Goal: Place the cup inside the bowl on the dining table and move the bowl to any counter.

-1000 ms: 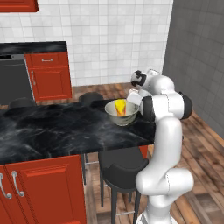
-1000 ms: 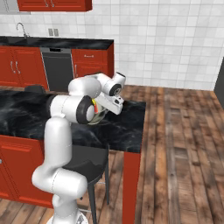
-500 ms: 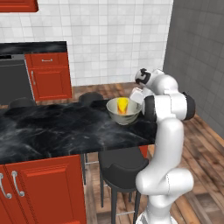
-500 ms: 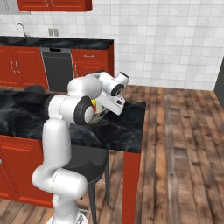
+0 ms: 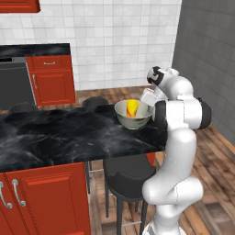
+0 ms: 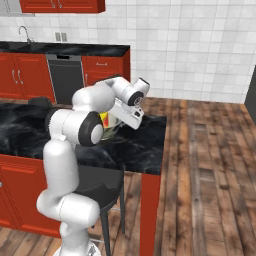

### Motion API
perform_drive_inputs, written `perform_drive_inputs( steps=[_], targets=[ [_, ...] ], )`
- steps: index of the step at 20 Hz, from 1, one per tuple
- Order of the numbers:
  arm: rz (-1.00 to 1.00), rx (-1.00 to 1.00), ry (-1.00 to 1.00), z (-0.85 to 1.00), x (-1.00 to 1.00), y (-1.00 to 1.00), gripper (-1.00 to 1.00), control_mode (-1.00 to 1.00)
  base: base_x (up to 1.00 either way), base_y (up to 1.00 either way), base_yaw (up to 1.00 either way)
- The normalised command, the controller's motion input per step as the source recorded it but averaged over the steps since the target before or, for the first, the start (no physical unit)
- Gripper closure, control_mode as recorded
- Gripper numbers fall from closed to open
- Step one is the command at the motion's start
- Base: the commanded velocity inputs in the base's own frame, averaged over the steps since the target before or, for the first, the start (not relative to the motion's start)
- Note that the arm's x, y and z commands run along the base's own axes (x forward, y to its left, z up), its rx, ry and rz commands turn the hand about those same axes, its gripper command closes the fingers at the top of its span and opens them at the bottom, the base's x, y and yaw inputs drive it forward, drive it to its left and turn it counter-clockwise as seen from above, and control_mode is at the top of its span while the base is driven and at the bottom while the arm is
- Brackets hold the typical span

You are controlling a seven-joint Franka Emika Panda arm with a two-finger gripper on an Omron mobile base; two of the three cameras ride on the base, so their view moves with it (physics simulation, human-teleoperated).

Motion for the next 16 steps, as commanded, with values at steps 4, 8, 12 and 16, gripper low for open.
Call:
perform_drive_inputs(
  steps=[4, 8, 12, 16],
  targets=[
    [0.04, 0.00, 0.00, 0.25, -0.44, -0.01, 1.00, -1.00, 0.00, 0.00, 0.00],
    [0.04, 0.00, 0.00, 0.23, -0.53, 0.00, 1.00, -1.00, 0.00, 0.00, 0.00],
    [0.04, 0.01, 0.00, 0.24, -0.61, -0.02, 1.00, -1.00, 0.00, 0.00, 0.00],
    [0.05, 0.02, 0.00, 0.20, -0.63, -0.04, 1.00, -1.00, 0.00, 0.00, 0.00]
  ],
)
